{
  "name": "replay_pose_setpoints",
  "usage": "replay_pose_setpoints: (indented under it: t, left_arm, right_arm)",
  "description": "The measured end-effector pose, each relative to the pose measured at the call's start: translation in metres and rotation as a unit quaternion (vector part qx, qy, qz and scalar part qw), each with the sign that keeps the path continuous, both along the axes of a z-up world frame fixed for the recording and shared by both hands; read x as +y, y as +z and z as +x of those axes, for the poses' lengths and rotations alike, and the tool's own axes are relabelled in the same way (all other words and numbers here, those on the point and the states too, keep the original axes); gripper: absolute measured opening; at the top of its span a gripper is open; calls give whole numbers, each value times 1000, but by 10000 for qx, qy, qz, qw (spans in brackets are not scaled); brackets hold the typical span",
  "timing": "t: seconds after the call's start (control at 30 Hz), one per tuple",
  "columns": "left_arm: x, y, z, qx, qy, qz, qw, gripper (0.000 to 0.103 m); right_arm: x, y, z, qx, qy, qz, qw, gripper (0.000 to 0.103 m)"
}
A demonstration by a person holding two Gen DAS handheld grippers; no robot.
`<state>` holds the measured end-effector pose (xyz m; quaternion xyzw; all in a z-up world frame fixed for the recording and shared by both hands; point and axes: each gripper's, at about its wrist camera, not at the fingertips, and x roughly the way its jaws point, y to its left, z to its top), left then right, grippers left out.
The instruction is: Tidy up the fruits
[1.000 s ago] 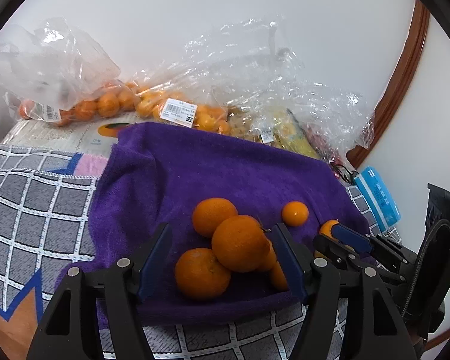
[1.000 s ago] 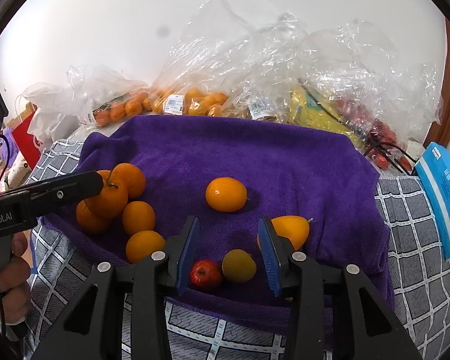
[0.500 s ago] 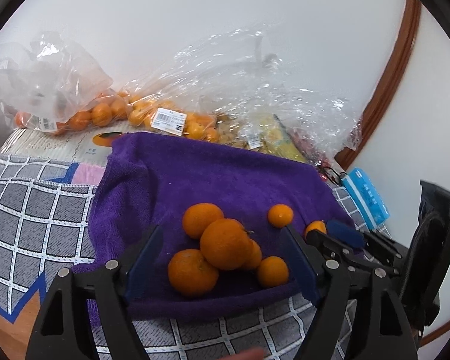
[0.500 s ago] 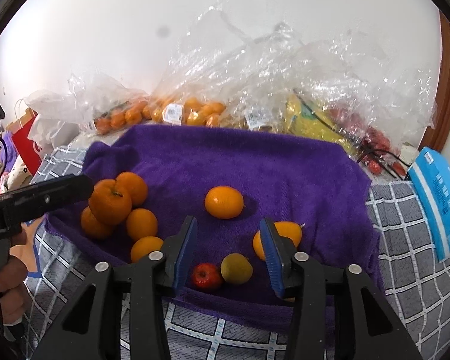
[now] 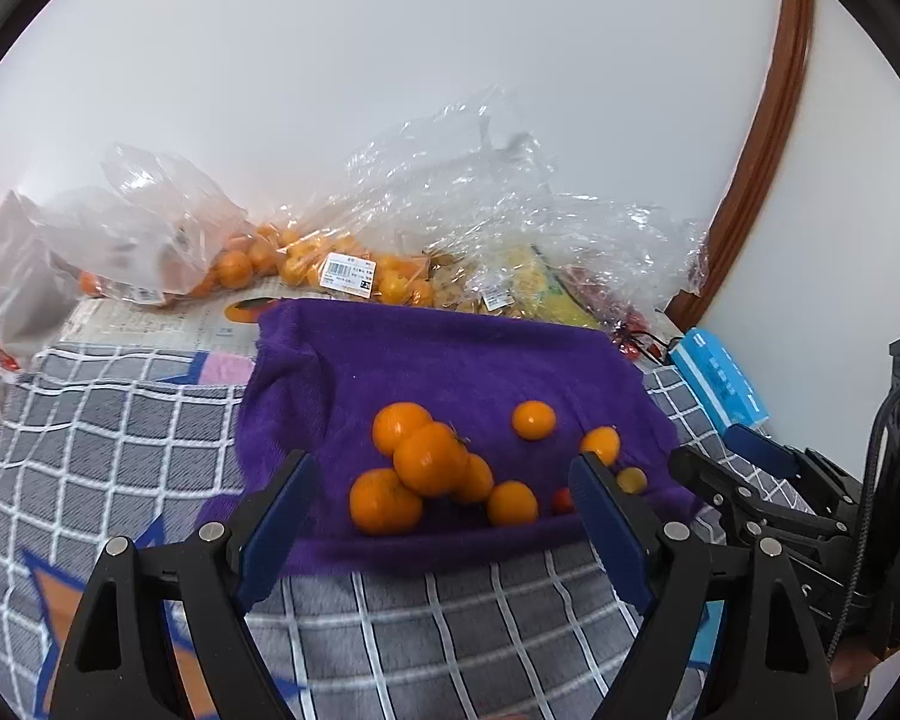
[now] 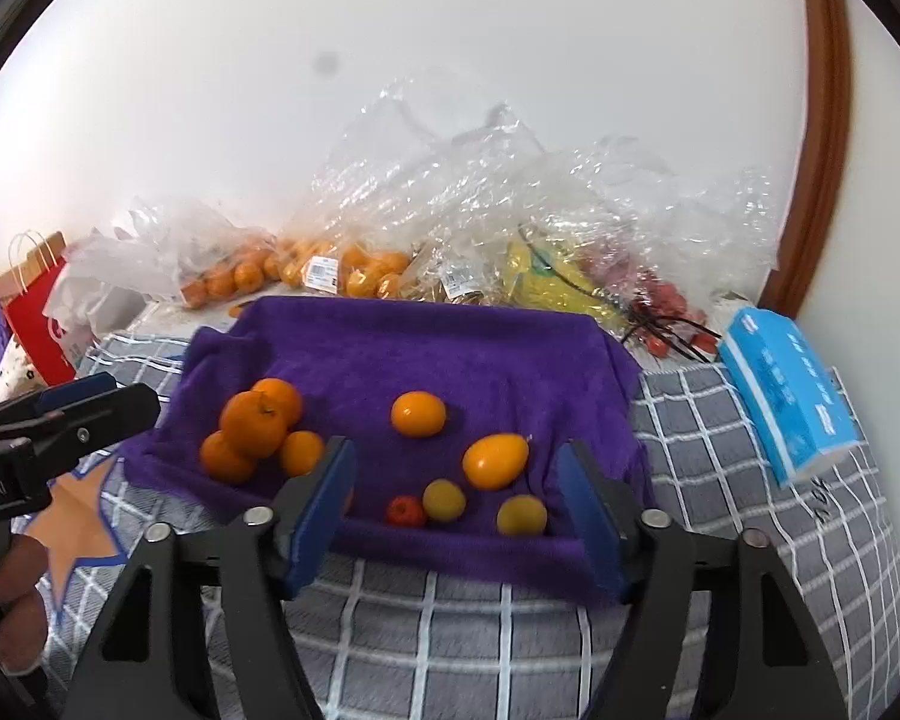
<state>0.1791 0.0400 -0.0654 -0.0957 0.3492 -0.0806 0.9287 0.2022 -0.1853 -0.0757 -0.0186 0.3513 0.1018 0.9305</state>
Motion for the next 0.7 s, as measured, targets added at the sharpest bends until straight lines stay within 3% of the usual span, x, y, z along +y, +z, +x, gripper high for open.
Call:
replay_pose_setpoints:
  t: [0.17, 0.3, 0.5, 0.7]
  left_arm:
    - [-12, 17, -35, -166, 59, 275, 9995, 86]
    - [-22, 25, -60, -240, 152, 537, 9982, 87]
    - [-27, 32, -92, -334, 200, 545, 9978, 87]
    - [-30, 39, -115, -342, 247, 553, 9976, 87]
  right_arm:
    - [1, 19, -36, -106, -119, -18, 9999, 83]
    - [-3, 30, -62, 107, -42, 111, 9999, 83]
    - [-11, 40, -96, 46, -280, 265, 9992, 85]
    - [-20, 50, -127, -187, -413, 270, 9986, 99]
